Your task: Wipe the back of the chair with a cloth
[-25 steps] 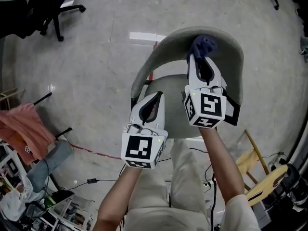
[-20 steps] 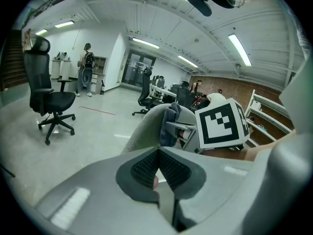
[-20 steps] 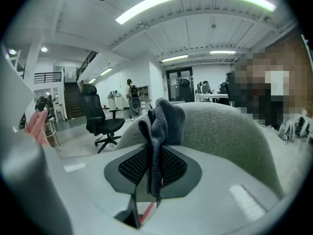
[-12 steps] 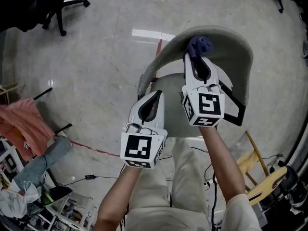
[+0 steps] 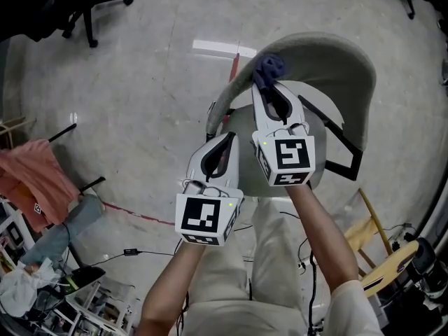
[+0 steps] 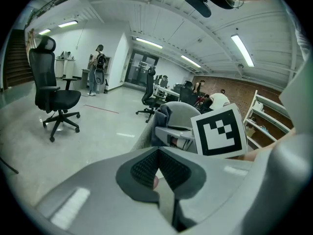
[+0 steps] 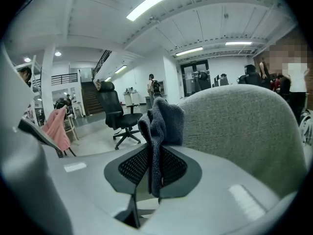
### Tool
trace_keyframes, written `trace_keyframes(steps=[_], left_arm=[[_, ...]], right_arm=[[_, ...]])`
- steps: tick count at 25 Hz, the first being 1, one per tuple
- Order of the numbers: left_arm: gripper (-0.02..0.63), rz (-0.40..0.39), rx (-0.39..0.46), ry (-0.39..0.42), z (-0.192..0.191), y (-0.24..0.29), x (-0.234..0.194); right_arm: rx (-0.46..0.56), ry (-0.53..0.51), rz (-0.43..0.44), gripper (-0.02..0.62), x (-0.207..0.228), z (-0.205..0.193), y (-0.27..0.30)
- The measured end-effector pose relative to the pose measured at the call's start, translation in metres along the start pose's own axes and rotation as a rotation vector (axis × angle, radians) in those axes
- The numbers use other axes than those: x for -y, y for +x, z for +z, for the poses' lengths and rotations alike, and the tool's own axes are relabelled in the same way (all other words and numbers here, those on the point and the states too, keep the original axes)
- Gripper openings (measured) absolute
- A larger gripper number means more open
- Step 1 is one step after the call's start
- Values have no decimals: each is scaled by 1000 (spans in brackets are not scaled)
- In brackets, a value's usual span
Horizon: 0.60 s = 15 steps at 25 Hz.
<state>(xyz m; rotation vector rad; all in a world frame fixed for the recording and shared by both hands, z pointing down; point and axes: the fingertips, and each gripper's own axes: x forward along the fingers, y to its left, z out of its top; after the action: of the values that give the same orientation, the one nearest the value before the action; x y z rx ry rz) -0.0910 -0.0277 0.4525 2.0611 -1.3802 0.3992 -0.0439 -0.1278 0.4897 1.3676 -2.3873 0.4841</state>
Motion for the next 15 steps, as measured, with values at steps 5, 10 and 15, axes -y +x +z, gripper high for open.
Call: trace_keyframes(steps=[5,10,15], left_arm=[[2,-3,1,3,-2,-6,-1],[2,0,8,4,-3,-6,0],[2,-18,6,8,-10,-2,20]], right_arm=[[0,13,10,74,-7,0,-5],[15,20,-4,74,-2,2,-23],[11,35,-68,75,24,-10,-52]])
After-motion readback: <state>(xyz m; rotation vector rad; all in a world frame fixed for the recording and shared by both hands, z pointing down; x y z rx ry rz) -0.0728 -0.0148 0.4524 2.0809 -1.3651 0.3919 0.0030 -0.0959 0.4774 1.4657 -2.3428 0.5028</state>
